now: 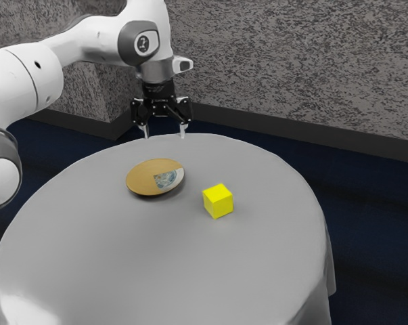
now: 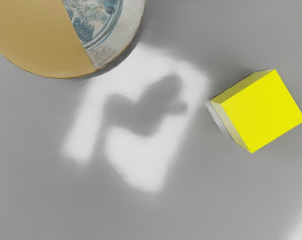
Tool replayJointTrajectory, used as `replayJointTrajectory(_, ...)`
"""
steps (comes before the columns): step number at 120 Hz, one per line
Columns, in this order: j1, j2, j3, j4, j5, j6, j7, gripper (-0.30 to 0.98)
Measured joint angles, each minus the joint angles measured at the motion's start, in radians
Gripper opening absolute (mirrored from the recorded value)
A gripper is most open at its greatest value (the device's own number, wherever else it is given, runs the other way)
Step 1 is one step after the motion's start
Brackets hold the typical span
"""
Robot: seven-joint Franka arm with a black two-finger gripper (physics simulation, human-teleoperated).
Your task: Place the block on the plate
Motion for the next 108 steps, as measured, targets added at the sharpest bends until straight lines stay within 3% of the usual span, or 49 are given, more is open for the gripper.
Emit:
replayJointTrajectory(21,-0.057,0.098,0.023,0.058,-0.003,0.021,-0.112,0.69)
replayJointTrajectory(108,-0.099,0.406,0.029,0.258,-0.032,0.039,-0.481,0.69)
